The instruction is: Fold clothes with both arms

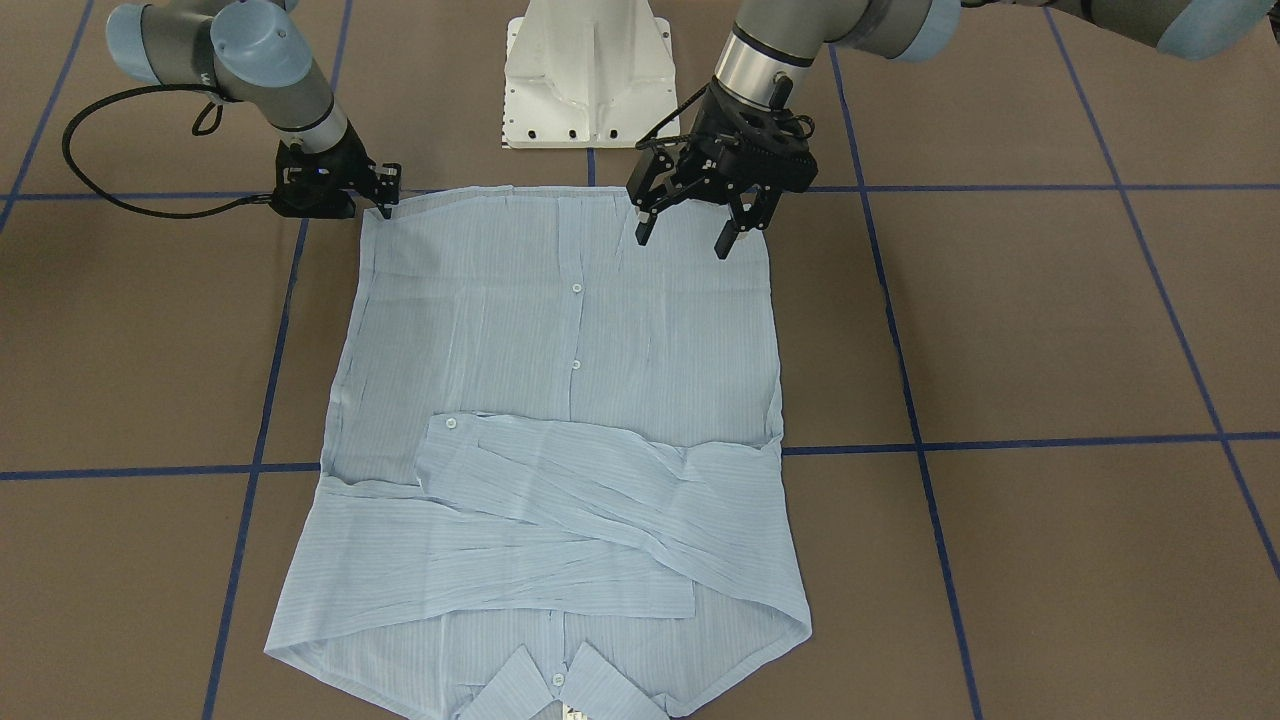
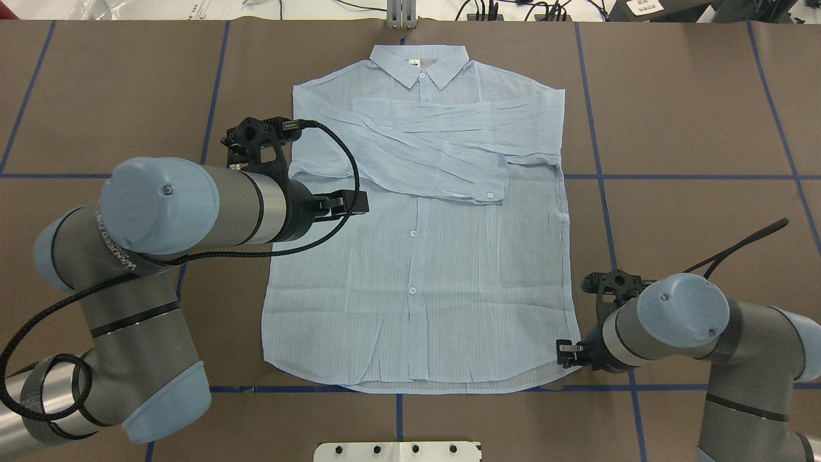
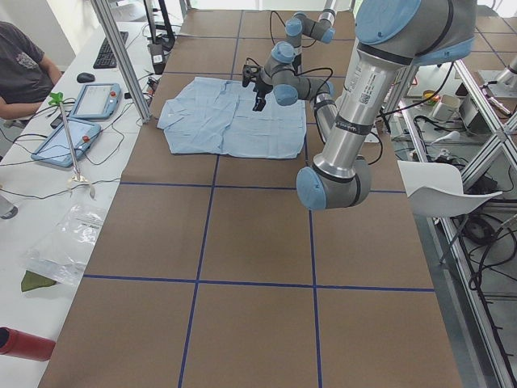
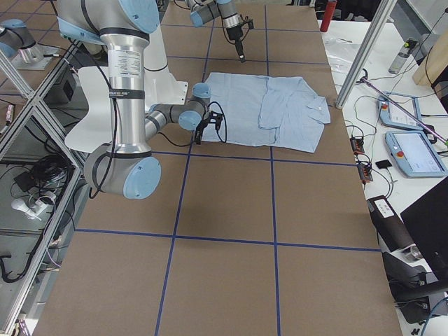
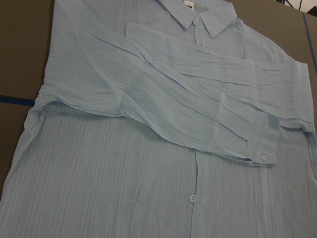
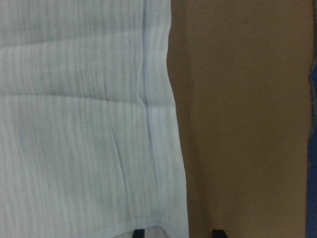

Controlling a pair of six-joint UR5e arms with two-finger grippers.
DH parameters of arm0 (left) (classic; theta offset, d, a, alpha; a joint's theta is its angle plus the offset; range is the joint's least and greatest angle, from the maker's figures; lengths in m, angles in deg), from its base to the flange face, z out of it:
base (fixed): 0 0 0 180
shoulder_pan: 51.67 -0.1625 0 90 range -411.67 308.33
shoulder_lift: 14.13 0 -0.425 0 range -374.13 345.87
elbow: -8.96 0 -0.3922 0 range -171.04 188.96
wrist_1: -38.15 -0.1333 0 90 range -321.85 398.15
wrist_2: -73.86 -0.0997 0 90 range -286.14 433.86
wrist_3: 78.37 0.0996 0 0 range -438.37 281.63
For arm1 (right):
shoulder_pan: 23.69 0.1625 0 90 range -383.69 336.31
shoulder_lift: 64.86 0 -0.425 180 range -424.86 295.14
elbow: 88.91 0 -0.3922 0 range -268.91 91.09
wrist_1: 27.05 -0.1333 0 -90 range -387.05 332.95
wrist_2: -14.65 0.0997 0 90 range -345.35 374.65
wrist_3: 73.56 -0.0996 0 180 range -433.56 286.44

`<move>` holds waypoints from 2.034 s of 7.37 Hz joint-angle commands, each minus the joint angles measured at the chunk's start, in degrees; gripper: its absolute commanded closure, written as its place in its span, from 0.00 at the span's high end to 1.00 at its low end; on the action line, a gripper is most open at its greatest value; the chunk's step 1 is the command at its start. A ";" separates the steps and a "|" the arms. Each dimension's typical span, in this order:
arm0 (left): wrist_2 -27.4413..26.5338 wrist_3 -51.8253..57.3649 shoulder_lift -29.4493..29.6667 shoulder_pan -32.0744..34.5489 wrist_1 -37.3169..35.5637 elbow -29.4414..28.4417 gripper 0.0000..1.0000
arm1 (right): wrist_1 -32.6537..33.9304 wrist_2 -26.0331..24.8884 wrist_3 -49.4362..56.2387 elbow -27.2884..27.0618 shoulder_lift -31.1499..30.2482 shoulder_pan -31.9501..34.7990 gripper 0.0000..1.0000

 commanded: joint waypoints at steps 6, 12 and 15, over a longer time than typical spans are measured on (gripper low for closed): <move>-0.09 0.00 -0.09 0.00 -0.05 0.00 0.99 | 0.71 0.41 0.00 0.38 0.35 -0.03 0.50; -0.35 0.09 -0.09 0.00 0.04 -0.09 0.99 | 0.71 0.67 0.00 -0.15 0.44 0.76 0.00; 0.26 -1.31 -7.08 -0.09 0.48 2.27 0.99 | 0.71 0.32 -0.09 -2.69 0.44 1.90 0.00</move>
